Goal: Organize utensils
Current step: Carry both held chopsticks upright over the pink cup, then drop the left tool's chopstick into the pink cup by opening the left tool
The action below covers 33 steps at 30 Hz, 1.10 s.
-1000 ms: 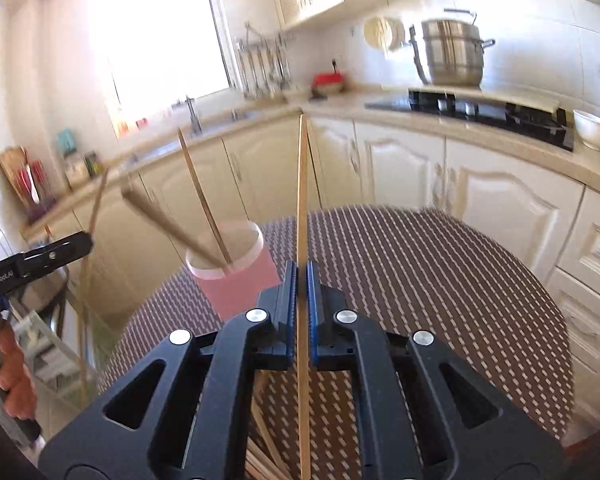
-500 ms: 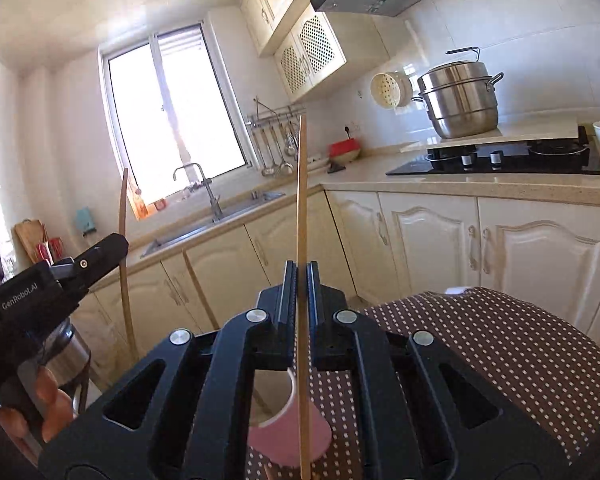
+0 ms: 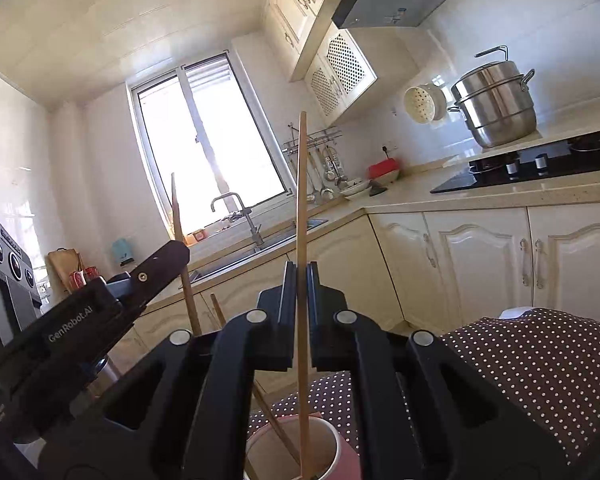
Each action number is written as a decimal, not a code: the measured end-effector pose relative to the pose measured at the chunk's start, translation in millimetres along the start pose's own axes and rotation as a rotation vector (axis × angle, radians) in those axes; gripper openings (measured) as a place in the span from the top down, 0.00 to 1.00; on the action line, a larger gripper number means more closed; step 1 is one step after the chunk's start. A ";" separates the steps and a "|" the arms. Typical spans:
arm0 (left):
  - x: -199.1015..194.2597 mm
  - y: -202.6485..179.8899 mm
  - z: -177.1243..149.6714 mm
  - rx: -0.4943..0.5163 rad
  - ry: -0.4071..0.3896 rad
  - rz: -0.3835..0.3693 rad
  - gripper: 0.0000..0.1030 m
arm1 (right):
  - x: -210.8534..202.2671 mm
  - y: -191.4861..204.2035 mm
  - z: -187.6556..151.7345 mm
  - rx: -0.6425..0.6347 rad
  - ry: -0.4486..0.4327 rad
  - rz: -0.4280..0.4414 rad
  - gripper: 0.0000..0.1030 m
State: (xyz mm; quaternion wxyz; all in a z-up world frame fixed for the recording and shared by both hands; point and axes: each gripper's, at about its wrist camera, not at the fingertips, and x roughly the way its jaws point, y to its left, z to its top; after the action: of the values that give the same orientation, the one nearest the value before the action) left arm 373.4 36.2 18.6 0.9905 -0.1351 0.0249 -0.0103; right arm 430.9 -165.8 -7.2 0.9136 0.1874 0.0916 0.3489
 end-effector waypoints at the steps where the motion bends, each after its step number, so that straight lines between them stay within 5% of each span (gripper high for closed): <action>1: 0.6 1.6 -1.6 -0.004 0.001 -0.002 0.95 | 1.2 0.7 -1.1 -0.004 0.001 0.003 0.95; 17: 0.8 7.2 -27.1 0.026 0.101 0.007 0.93 | -10.6 9.8 -19.4 -0.084 0.052 -0.018 0.94; 19: -2.4 8.8 -29.8 0.025 0.119 0.011 0.85 | -15.3 11.2 -20.6 -0.093 0.054 -0.030 0.94; 21: -6.1 10.3 -31.9 0.021 0.127 0.018 0.60 | -19.9 12.9 -22.0 -0.101 0.059 -0.043 0.94; 33: -29.9 13.3 -33.9 0.058 0.154 0.069 0.46 | -38.1 19.6 -34.8 -0.122 0.100 -0.090 0.94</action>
State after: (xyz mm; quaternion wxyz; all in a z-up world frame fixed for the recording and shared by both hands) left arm 342.0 40.9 -16.3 0.9889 -0.1044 0.1053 0.0127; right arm 380.5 -168.3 -29.6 0.9324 0.1095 0.1243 0.3213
